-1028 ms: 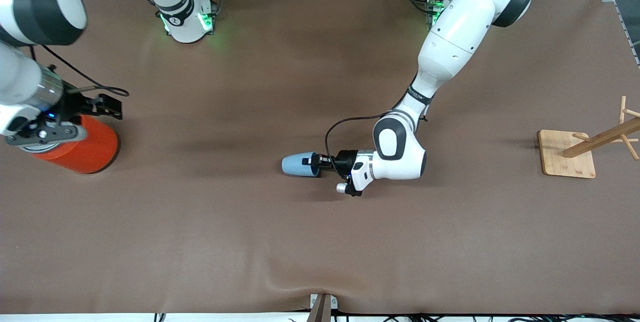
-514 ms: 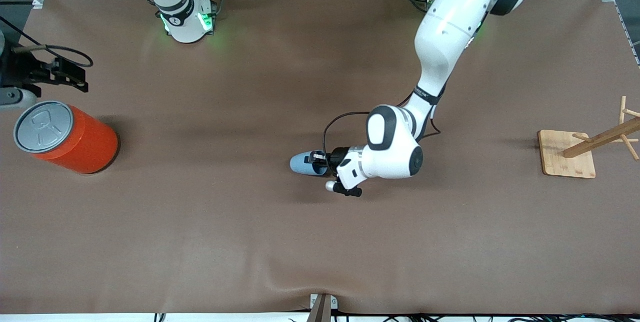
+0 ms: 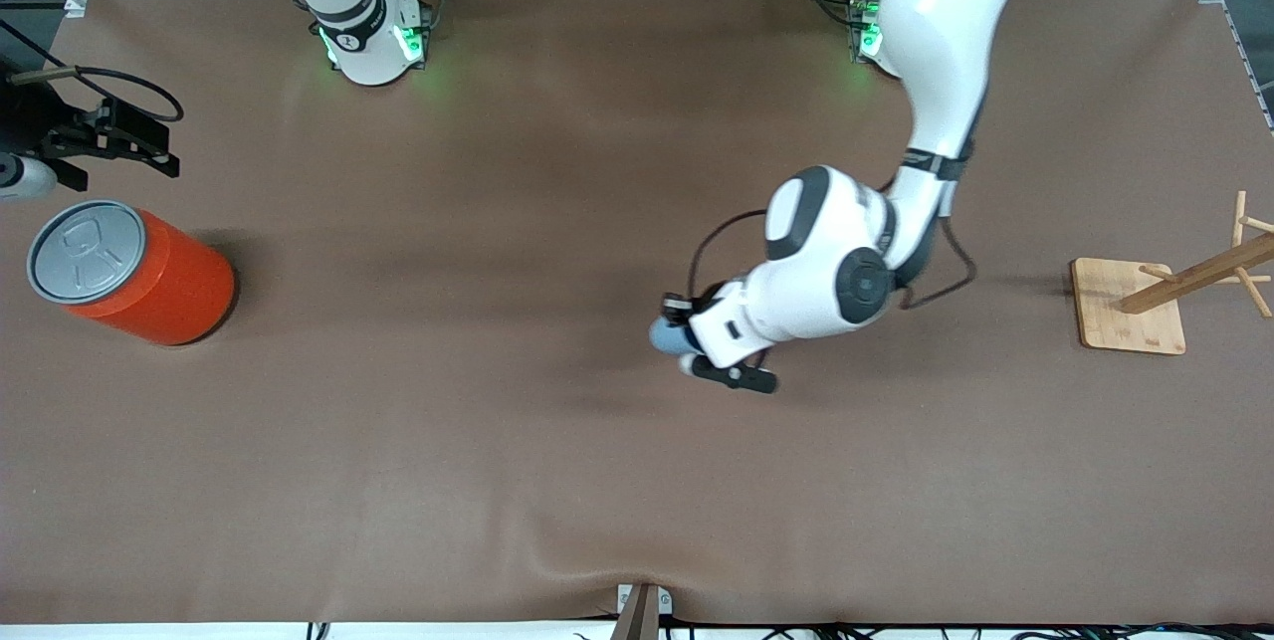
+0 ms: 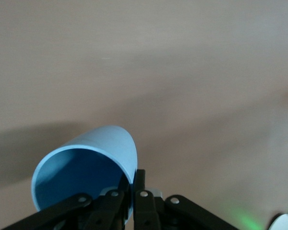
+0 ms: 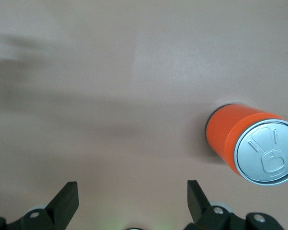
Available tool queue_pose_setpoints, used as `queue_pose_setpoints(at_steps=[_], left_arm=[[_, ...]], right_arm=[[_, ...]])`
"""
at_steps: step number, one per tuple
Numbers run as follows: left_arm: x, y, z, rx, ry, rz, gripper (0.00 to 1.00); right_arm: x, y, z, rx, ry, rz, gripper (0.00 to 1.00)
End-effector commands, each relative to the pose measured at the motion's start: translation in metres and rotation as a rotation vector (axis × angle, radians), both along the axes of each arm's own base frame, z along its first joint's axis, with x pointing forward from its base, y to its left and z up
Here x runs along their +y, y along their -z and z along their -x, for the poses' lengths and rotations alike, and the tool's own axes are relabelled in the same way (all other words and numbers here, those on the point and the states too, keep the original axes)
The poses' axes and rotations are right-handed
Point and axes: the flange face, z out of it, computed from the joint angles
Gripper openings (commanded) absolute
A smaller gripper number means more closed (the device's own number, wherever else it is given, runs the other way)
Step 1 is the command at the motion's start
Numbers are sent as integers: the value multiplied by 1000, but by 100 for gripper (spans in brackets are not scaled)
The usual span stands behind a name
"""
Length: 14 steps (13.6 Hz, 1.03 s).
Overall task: Flip cup
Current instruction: 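Carry the blue cup with the left gripper toward the wooden stand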
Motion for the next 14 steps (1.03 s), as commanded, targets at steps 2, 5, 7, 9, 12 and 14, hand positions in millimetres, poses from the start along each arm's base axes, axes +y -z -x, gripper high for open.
queue_pose_setpoints(at_steps=[2, 5, 7, 9, 12, 14], left_arm=[[79, -21, 4, -28, 37, -201, 0], [135, -29, 15, -44, 24, -325, 0], [170, -18, 33, -51, -19, -360, 0], [184, -2, 59, -109, -17, -411, 0], [216, 19, 62, -95, -93, -517, 0], [227, 31, 64, -93, -102, -520, 0]], right_arm=[[0, -3, 3, 5, 120, -20, 100], [4, -3, 1, 0, 165, -17, 100], [7, -2, 1, -2, 161, -13, 100], [9, -5, -2, -28, 159, -19, 100], [12, 1, -7, -23, 157, -38, 100], [16, 5, -9, -16, 148, -40, 100]])
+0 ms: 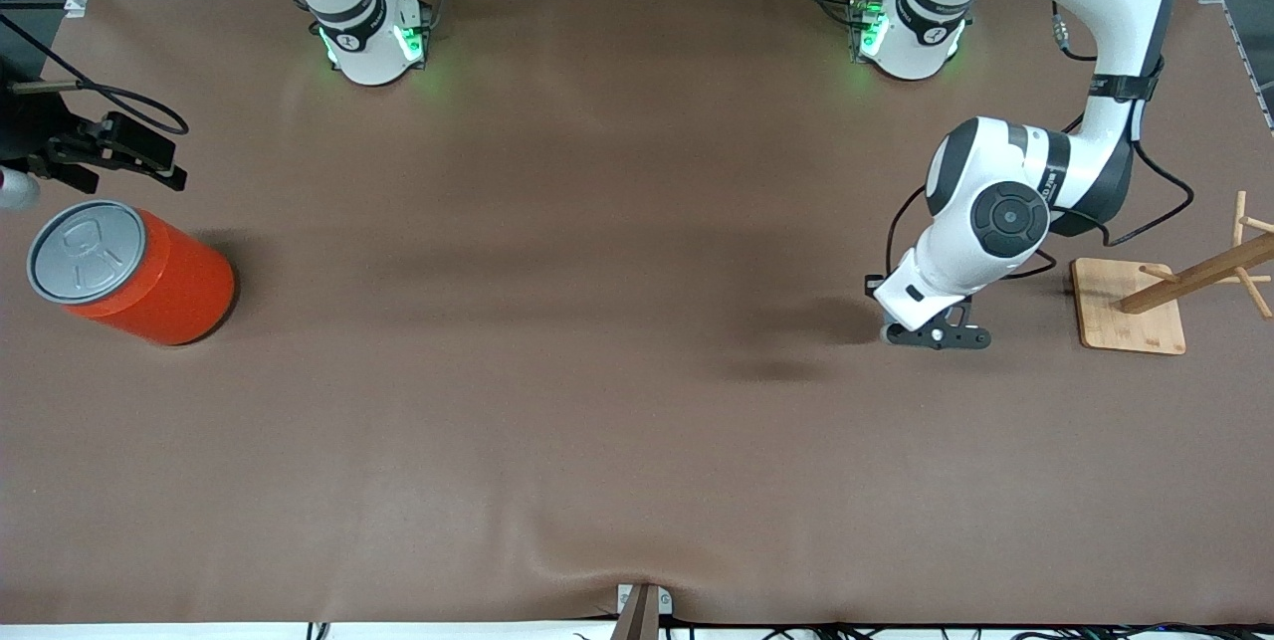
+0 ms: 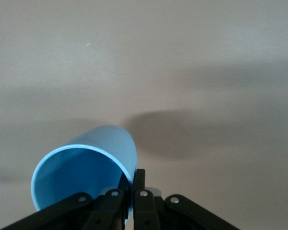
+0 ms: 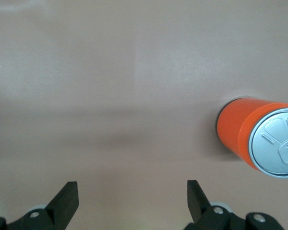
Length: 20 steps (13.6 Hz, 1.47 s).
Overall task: Flip cup
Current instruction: 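Carry the blue cup with the left gripper toward the wooden stand, then tilt the cup upright with the left gripper and set it down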
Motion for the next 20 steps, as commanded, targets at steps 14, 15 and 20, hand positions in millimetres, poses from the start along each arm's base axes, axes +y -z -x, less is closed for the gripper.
queue_pose_setpoints(at_steps=[14, 15, 20], left_arm=[[16, 18, 3, -17, -35, 1, 100], [11, 6, -2, 4, -32, -5, 100], [3, -75, -36, 25, -35, -20, 100]], right_arm=[[-19, -2, -13, -71, 39, 12, 100], [-19, -3, -11, -66, 39, 13, 100], [-13, -3, -4, -27, 31, 32, 100]])
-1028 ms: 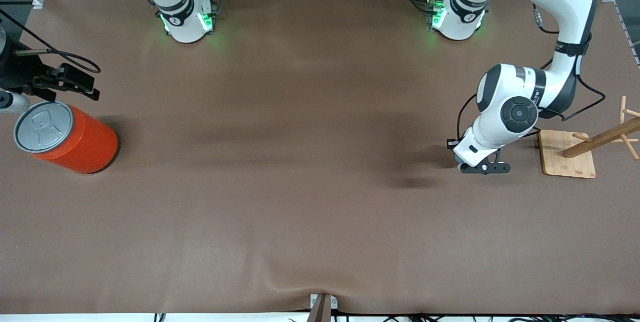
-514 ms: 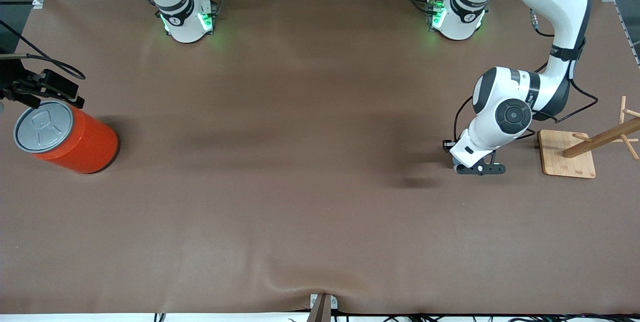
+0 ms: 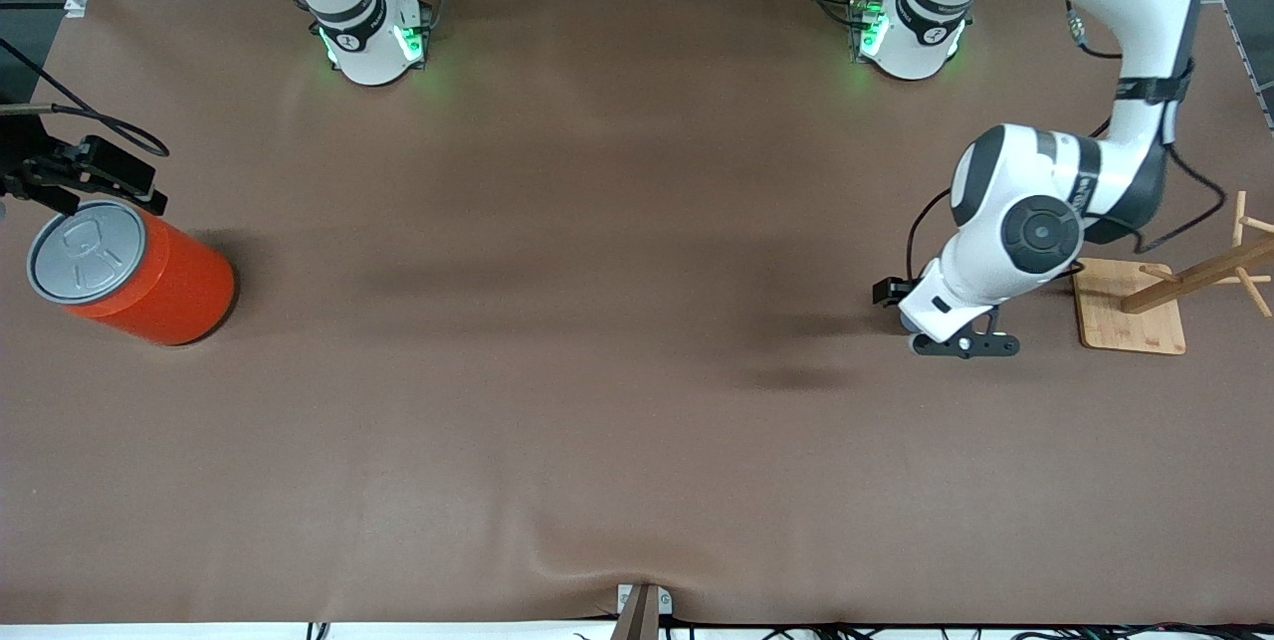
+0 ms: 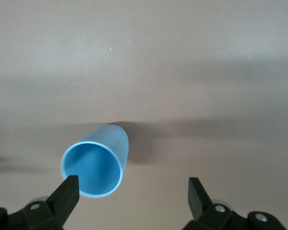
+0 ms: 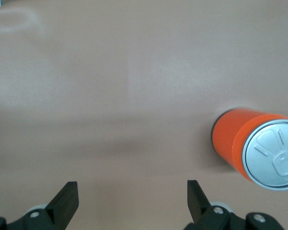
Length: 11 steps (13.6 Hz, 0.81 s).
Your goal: Flip cup
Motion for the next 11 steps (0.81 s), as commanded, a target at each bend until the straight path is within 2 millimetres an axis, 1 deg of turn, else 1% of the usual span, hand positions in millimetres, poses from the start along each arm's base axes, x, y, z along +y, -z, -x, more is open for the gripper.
queue_pose_setpoints(at_steps=[1, 4, 6, 7, 8, 10, 11], left_arm=[[5, -35, -14, -17, -20, -11, 100], [20, -70, -24, -39, -42, -9, 100], [31, -90, -29, -56, -48, -3, 100], [40, -100, -34, -74, -65, -2, 100], [43, -110, -33, -86, -70, 4, 100], [62, -125, -29, -82, -65, 20, 100], [72, -136, -28, -96, -51, 30, 100]], right_arm=[[2, -5, 6, 14, 2, 35, 100], [-7, 1, 14, 85, 6, 58, 100], [-7, 1, 15, 90, 2, 88, 100], [-7, 0, 15, 88, 3, 93, 100], [-8, 0, 14, 86, 5, 94, 100], [-10, -15, 14, 53, 11, 94, 100], [-11, -17, 14, 50, 13, 94, 100]])
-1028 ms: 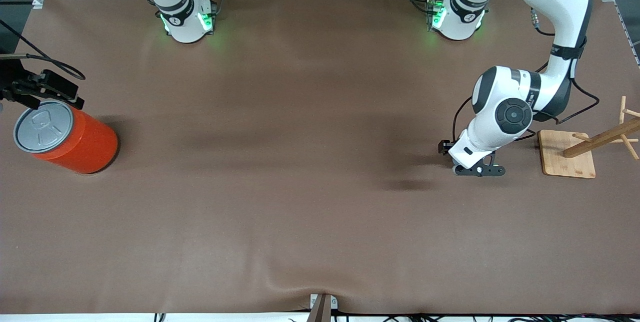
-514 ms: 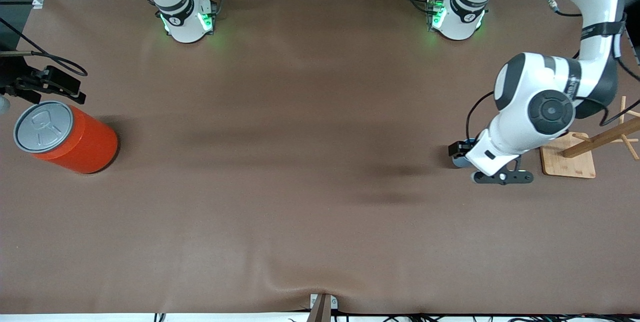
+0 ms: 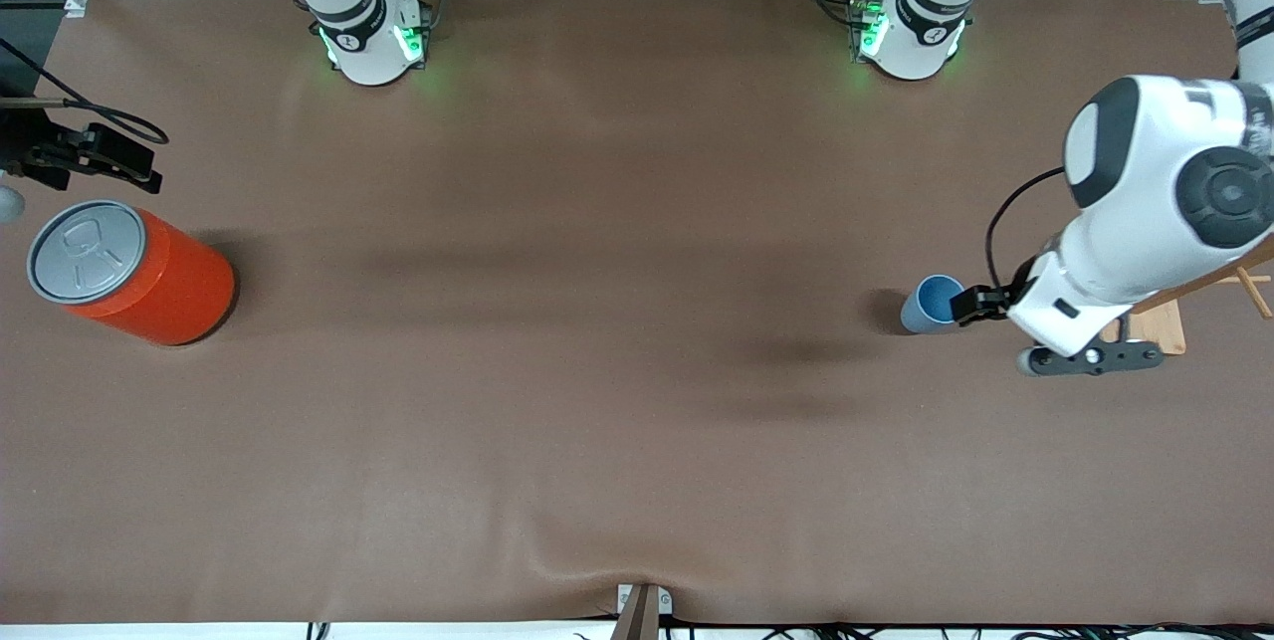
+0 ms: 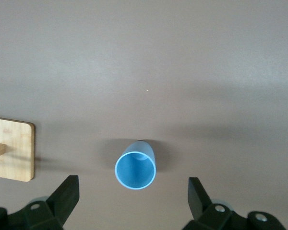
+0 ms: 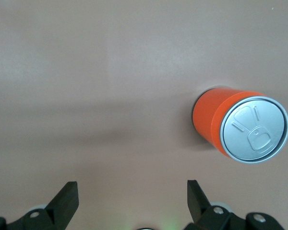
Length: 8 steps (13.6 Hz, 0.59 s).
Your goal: Flip cup
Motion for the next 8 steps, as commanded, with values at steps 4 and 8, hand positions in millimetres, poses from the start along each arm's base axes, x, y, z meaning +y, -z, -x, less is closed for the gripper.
queue_pose_setpoints(at_steps=[4, 8], left_arm=[[28, -75, 37, -5, 51, 8, 100], [46, -137, 102, 6, 56, 4, 100]], right_arm=[[0, -16, 3, -25, 12, 7, 100], [4, -16, 4, -25, 7, 2, 100]])
